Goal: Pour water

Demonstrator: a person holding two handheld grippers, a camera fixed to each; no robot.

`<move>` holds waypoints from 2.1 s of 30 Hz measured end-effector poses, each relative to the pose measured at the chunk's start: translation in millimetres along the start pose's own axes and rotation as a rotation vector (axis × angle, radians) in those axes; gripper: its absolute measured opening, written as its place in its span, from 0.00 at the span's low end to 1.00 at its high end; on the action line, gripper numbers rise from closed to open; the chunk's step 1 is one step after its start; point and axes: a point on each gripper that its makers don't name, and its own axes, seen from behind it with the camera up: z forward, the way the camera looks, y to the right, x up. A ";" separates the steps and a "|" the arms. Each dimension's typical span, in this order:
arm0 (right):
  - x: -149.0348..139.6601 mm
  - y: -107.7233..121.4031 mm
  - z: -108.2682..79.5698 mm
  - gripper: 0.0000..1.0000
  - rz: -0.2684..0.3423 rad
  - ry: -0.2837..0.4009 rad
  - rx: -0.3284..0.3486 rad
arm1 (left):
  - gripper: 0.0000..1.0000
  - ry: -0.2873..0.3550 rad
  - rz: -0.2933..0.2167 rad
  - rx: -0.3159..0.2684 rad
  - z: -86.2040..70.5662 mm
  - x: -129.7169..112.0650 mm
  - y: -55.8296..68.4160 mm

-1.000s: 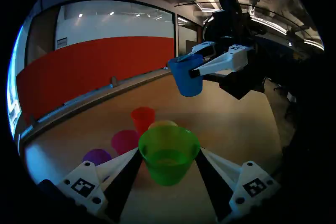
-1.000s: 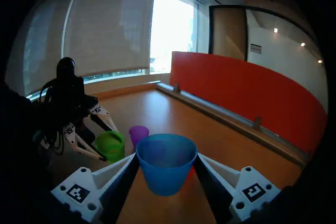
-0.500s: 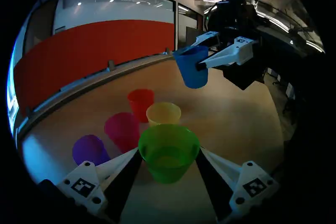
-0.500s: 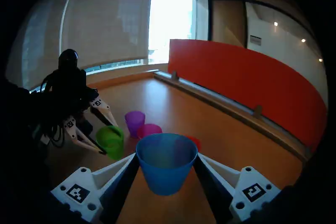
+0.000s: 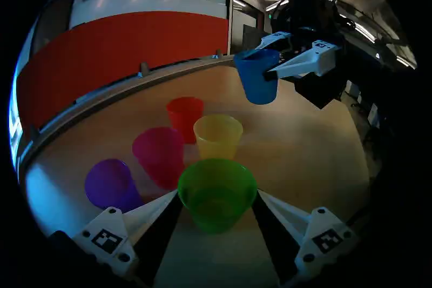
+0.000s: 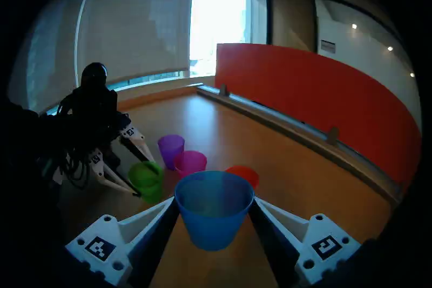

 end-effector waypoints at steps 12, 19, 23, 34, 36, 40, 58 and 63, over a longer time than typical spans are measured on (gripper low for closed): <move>-2.3 -2.1 1.6 0.90 0.001 -0.005 0.001 | 0.86 -0.011 -0.008 -0.004 1.4 -9.8 -2.1; -3.1 -5.1 3.2 0.90 -0.001 -0.006 0.004 | 0.86 -0.020 -0.003 -0.002 1.2 -12.5 -2.1; -4.1 -7.1 5.3 0.90 -0.002 -0.006 0.007 | 0.86 -0.025 -0.006 -0.001 0.5 -12.9 -2.2; -11.0 -10.3 8.3 0.90 0.005 -0.016 0.011 | 0.97 -0.038 -0.008 0.006 -7.5 -12.4 -4.0; -15.9 -10.7 9.5 0.90 0.008 -0.025 0.011 | 0.97 -0.048 0.006 0.013 -9.9 -14.9 -4.7; -26.6 -11.9 14.2 0.90 0.015 -0.048 0.014 | 0.97 -0.059 0.031 0.025 -18.1 -17.3 -5.0; -72.9 -16.4 27.2 0.90 0.055 -0.149 0.023 | 0.97 -0.005 0.012 0.089 -59.3 -4.7 -11.5; -80.6 -16.4 28.2 0.90 0.062 -0.165 0.022 | 0.97 0.012 0.003 0.098 -66.1 1.3 -12.4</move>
